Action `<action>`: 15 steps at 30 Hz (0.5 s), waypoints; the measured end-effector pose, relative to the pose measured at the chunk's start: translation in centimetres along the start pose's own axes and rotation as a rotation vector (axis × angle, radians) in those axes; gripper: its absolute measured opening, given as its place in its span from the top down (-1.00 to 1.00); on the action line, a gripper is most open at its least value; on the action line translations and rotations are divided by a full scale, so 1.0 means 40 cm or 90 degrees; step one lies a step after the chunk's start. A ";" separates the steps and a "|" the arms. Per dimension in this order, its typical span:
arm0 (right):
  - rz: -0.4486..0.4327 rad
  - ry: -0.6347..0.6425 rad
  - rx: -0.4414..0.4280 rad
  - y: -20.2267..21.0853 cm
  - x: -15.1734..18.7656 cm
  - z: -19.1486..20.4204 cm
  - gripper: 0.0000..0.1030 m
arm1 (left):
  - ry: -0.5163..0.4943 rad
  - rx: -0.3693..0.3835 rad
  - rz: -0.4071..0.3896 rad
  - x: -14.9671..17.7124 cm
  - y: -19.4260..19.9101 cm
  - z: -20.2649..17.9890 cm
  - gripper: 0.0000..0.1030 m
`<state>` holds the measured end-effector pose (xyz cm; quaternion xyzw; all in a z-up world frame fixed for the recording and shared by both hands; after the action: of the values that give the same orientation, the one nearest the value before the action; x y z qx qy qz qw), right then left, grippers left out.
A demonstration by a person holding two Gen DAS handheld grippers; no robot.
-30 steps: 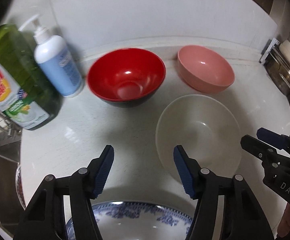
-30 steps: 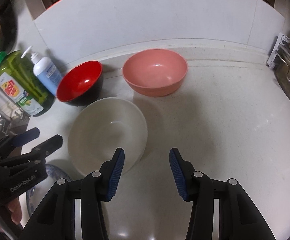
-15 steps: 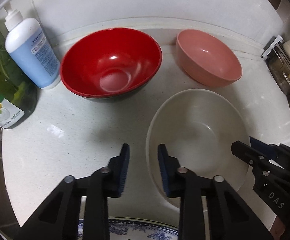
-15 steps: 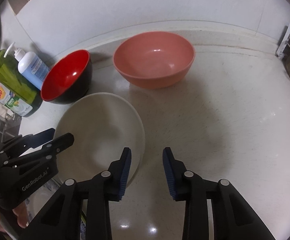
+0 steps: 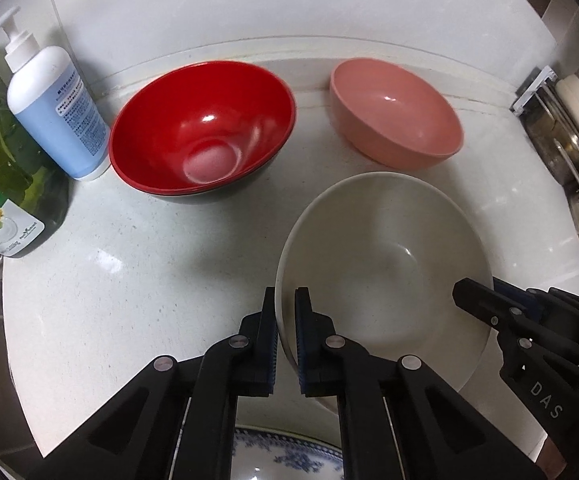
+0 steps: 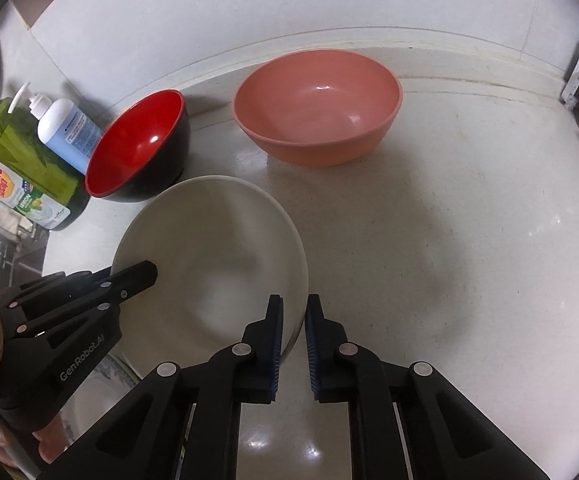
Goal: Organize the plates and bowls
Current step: 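Lift the cream bowl with both grippers and carry it toward the plate stack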
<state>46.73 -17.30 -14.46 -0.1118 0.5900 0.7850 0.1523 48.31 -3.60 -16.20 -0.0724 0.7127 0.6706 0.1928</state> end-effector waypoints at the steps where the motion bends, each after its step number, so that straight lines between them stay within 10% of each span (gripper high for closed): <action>1: -0.004 0.001 0.000 0.008 0.001 0.000 0.75 | 0.000 0.003 -0.003 0.004 0.009 -0.003 0.81; 15: -0.056 0.015 0.021 0.169 0.065 -0.033 0.75 | -0.026 0.039 -0.056 0.089 0.163 -0.091 0.81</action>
<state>41.79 -20.03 -9.71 -0.1442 0.5991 0.7664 0.1816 42.03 -6.05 -11.38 -0.0840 0.7251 0.6403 0.2391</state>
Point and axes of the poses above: each gripper's, at about its wrist camera, not at the fingertips, and y roughly against the way its jaws point, z to its left, x to its underside, the point moved 3 cm from there along -y, roughly the way its jaws point, and after that the axes turned 3 degrees about -x, right-handed, at the moved point
